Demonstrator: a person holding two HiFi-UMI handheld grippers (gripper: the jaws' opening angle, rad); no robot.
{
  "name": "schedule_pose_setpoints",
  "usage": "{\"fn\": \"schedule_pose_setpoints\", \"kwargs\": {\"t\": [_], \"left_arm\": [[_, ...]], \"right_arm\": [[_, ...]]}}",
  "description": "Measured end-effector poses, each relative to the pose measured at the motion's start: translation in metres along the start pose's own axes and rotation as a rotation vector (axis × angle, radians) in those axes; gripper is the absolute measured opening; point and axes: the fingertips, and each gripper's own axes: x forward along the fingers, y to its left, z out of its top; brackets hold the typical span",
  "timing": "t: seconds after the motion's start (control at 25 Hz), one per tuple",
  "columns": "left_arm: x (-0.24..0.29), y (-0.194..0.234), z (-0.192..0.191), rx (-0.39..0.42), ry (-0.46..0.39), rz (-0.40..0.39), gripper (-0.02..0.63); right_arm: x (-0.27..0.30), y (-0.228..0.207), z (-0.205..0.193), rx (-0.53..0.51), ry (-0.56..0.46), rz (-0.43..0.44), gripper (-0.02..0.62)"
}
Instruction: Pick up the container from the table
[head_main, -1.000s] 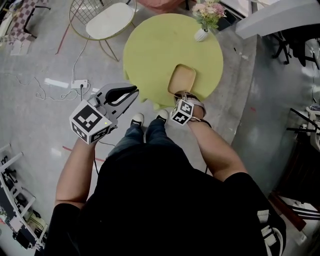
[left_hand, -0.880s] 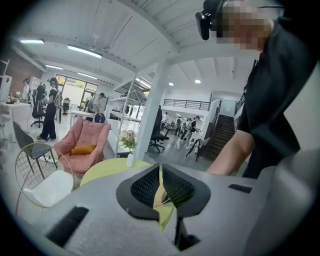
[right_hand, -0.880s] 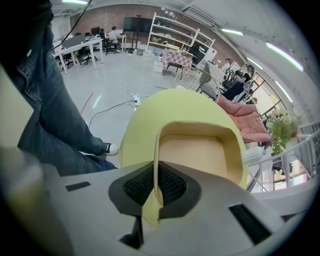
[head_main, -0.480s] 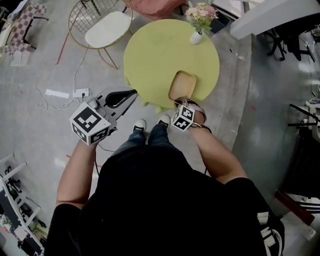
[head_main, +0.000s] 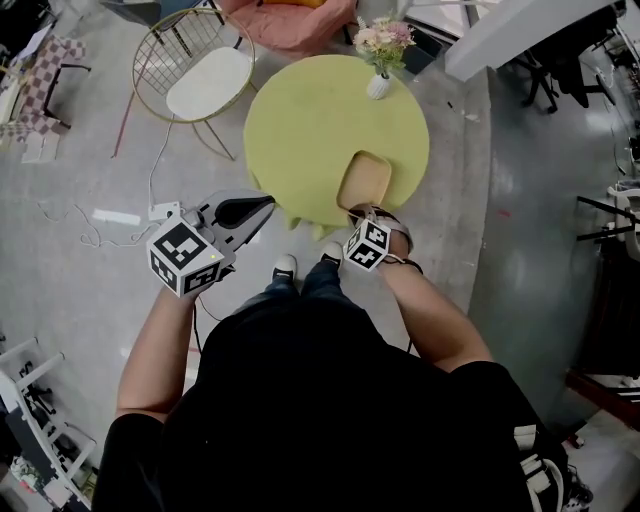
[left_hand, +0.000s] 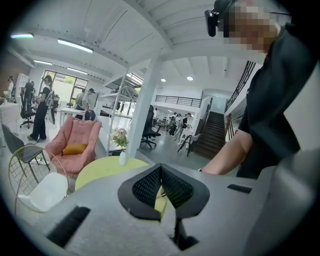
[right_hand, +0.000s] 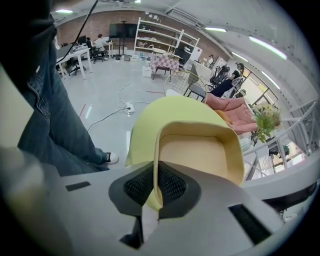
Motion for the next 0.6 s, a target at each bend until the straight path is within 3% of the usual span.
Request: {"fn": "schedule_pose_setpoints", "kwargs": {"t": [0.28,0.6], "left_arm": [[-0.004,0.002,0.0,-0.016,-0.003,-0.029,0.017],[-0.009,0.001,0.005,0.049,0.01,-0.039,0.017]], "right_arm": [[-0.014,0.0,0.001,0.048,-0.002,-0.004,0.011],[-0.034,-0.009,0.006,0.091,0.003,-0.049,0.011]]}}
